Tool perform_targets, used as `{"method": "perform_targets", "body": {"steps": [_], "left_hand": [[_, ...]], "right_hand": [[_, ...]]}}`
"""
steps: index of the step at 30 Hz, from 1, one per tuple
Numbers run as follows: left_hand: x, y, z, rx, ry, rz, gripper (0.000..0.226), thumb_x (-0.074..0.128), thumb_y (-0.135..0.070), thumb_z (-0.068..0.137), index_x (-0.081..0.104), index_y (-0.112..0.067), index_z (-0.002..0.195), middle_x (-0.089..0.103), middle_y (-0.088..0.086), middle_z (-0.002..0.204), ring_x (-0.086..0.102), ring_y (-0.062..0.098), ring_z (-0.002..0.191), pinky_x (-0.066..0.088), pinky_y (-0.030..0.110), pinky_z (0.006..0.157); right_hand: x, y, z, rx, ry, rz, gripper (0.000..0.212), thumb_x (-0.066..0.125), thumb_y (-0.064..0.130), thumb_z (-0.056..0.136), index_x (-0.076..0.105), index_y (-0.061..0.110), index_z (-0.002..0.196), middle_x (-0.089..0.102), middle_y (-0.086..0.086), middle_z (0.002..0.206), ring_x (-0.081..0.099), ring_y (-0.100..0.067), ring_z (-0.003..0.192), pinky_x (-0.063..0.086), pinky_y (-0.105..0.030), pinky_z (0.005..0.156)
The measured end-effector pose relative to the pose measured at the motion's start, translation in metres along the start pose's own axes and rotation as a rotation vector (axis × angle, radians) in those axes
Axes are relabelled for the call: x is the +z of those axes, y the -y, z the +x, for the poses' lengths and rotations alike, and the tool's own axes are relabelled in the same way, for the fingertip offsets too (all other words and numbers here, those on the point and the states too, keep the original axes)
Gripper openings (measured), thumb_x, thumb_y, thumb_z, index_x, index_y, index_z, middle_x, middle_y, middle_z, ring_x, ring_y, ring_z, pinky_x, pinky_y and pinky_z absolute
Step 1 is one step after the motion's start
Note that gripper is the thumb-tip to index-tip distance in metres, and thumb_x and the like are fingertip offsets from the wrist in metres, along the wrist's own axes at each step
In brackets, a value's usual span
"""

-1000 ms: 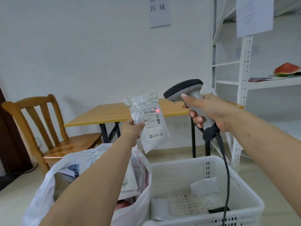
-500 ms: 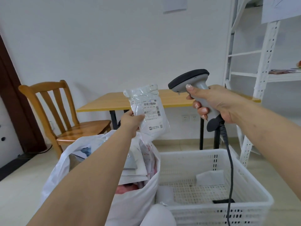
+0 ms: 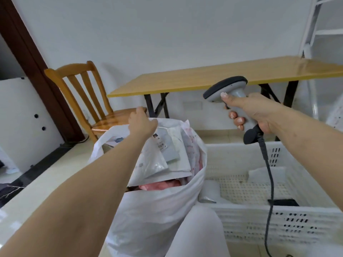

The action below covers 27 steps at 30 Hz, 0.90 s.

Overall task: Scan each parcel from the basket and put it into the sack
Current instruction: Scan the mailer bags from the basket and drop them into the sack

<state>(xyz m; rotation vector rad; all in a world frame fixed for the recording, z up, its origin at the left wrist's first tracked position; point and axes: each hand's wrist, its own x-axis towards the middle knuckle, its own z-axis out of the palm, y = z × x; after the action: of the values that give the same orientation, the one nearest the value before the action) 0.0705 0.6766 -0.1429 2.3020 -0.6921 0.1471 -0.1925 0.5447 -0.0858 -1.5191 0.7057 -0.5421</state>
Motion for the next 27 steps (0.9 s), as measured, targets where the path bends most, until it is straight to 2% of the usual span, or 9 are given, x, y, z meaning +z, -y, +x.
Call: {"method": "perform_targets", "body": {"steps": [5, 10, 12, 15, 19, 21, 23, 27], "left_hand": [[0.084, -0.065, -0.016, 0.362, 0.117, -0.113, 0.053, 0.061, -0.021, 0.091, 0.043, -0.008, 0.139, 0.048, 0.014, 0.137, 0.043, 0.026, 0.129, 0.033, 0.031, 0.104], [0.208, -0.125, -0.057, 0.495, 0.395, -0.180, 0.048, 0.059, -0.013, 0.092, 0.046, -0.006, 0.138, 0.051, 0.014, 0.135, 0.048, 0.026, 0.125, 0.032, 0.024, 0.099], [0.269, -0.126, -0.066, 0.369, 0.526, -0.152, 0.048, 0.057, -0.016, 0.095, 0.043, -0.007, 0.140, 0.046, 0.012, 0.138, 0.049, 0.026, 0.124, 0.037, 0.026, 0.094], [0.362, -0.086, -0.070, 0.092, 0.707, -0.065, 0.051, 0.054, -0.019, 0.099, 0.035, -0.008, 0.145, 0.037, 0.013, 0.146, 0.049, 0.026, 0.123, 0.038, 0.023, 0.081], [0.467, -0.007, -0.060, -0.177, 0.798, 0.137, 0.058, 0.055, -0.026, 0.098, 0.031, 0.000, 0.145, 0.035, 0.018, 0.148, 0.045, 0.032, 0.129, 0.041, 0.029, 0.094], [0.517, 0.025, -0.056, -0.248, 0.832, 0.236, 0.064, 0.055, -0.033, 0.098, 0.029, 0.001, 0.146, 0.035, 0.020, 0.148, 0.042, 0.033, 0.132, 0.038, 0.034, 0.104], [0.562, 0.050, -0.055, -0.286, 0.844, 0.286, 0.071, 0.056, -0.039, 0.097, 0.025, 0.001, 0.146, 0.031, 0.022, 0.149, 0.038, 0.035, 0.134, 0.036, 0.040, 0.109], [0.637, 0.093, -0.059, -0.429, 0.863, 0.363, 0.098, 0.057, -0.054, 0.092, -0.003, -0.008, 0.155, -0.002, 0.020, 0.161, 0.000, 0.040, 0.148, 0.018, 0.053, 0.116]], "right_hand": [[-0.032, -0.044, 0.030, 0.106, -0.068, 0.042, 0.036, 0.067, 0.046, 0.088, 0.054, 0.012, 0.092, 0.046, 0.000, 0.058, 0.035, -0.010, 0.038, 0.036, -0.019, 0.040], [-0.091, -0.111, 0.063, 0.290, -0.169, 0.098, 0.036, 0.064, 0.046, 0.090, 0.050, 0.014, 0.085, 0.043, 0.000, 0.060, 0.034, -0.009, 0.036, 0.033, -0.018, 0.039], [-0.116, -0.149, 0.082, 0.392, -0.196, 0.097, 0.036, 0.063, 0.046, 0.091, 0.051, 0.013, 0.088, 0.044, 0.001, 0.059, 0.035, -0.008, 0.037, 0.033, -0.018, 0.038], [-0.144, -0.218, 0.118, 0.512, -0.218, 0.096, 0.035, 0.066, 0.044, 0.090, 0.053, 0.011, 0.089, 0.047, -0.001, 0.063, 0.038, -0.008, 0.038, 0.035, -0.017, 0.039], [-0.154, -0.308, 0.181, 0.675, -0.211, 0.072, 0.036, 0.067, 0.043, 0.090, 0.054, 0.009, 0.086, 0.042, -0.003, 0.064, 0.037, -0.009, 0.034, 0.032, -0.015, 0.038], [-0.156, -0.350, 0.212, 0.790, -0.152, 0.056, 0.037, 0.060, 0.043, 0.094, 0.049, 0.010, 0.080, 0.035, -0.003, 0.064, 0.033, -0.011, 0.043, 0.028, -0.015, 0.037], [-0.158, -0.387, 0.242, 0.860, -0.109, 0.098, 0.034, 0.059, 0.041, 0.095, 0.053, 0.010, 0.082, 0.034, -0.002, 0.065, 0.029, -0.012, 0.051, 0.028, -0.013, 0.037], [-0.159, -0.452, 0.284, 0.972, -0.025, 0.104, 0.035, 0.057, 0.040, 0.096, 0.054, 0.011, 0.078, 0.033, -0.001, 0.063, 0.028, -0.009, 0.051, 0.028, -0.013, 0.038]]}}
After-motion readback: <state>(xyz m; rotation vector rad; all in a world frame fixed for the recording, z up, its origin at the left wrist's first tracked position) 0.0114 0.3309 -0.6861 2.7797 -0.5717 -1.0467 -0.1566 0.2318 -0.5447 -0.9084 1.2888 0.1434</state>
